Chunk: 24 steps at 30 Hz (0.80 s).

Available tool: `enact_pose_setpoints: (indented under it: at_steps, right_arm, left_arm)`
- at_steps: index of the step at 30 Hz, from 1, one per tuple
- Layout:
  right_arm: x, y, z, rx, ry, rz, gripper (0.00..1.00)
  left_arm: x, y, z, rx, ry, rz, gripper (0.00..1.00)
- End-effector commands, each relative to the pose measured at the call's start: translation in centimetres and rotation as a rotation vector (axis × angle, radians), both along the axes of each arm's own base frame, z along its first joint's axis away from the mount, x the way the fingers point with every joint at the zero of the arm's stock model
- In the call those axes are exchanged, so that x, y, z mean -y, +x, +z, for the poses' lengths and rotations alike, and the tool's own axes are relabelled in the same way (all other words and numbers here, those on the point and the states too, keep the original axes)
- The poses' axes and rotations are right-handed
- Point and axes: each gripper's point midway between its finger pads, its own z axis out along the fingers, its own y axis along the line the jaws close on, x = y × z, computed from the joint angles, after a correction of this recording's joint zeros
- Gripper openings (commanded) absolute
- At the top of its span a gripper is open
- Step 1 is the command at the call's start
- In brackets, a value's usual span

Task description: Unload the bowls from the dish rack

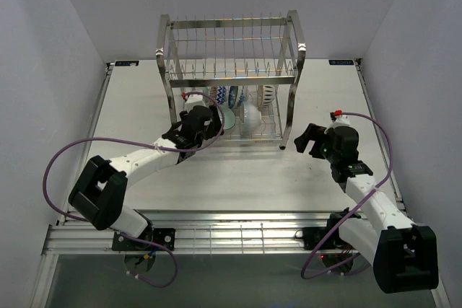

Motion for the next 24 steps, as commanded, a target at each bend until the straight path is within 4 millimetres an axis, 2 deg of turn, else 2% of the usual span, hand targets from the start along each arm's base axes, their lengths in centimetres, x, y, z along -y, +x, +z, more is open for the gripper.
enact_pose_setpoints:
  at_steps: [1,8,10,12,13,15,20,21,22,24]
  right_arm:
    - [-0.4,0.5,0.7,0.033,0.000,0.022,0.94]
    - [-0.4,0.4,0.4,0.023,0.000,0.027,0.95]
    - [-0.5,0.4,0.4,0.025,-0.001,0.027,0.95]
    - [-0.4,0.5,0.4,0.023,-0.001,0.025,0.95]
    - [-0.4,0.5,0.3,0.020,-0.001,0.025,0.95]
    - [-0.4,0.5,0.2,0.016,-0.003,0.026,0.95]
    - [-0.3,0.4,0.2,0.015,-0.008,0.022,0.95]
    - [-0.3,0.5,0.2,0.015,-0.009,0.020,0.95]
    - [-0.2,0.4,0.1,0.011,-0.010,0.017,0.95]
    - [-0.3,0.4,0.2,0.012,-0.009,0.020,0.95]
  left_arm:
    - [-0.8,0.8,-0.6,-0.052,-0.008,0.055,0.82]
    - [-1.1,1.8,-1.1,-0.026,-0.015,0.052,0.82]
    - [-0.8,2.4,-0.5,0.006,-0.035,0.051,0.78]
    - [-0.8,2.4,-0.8,0.011,-0.034,0.047,0.71]
    - [-0.7,2.6,-0.8,0.018,-0.038,0.050,0.64]
    - [-0.6,2.7,-1.3,0.013,-0.040,0.045,0.42]
    - [0.1,2.9,-2.4,-0.019,-0.056,0.028,0.39]
    - [0.2,2.9,-2.8,-0.028,-0.054,0.027,0.35]
    - [0.2,2.8,-2.9,-0.034,-0.054,0.028,0.26]
    - [0.1,2.8,-2.9,-0.036,-0.053,0.030,0.17]
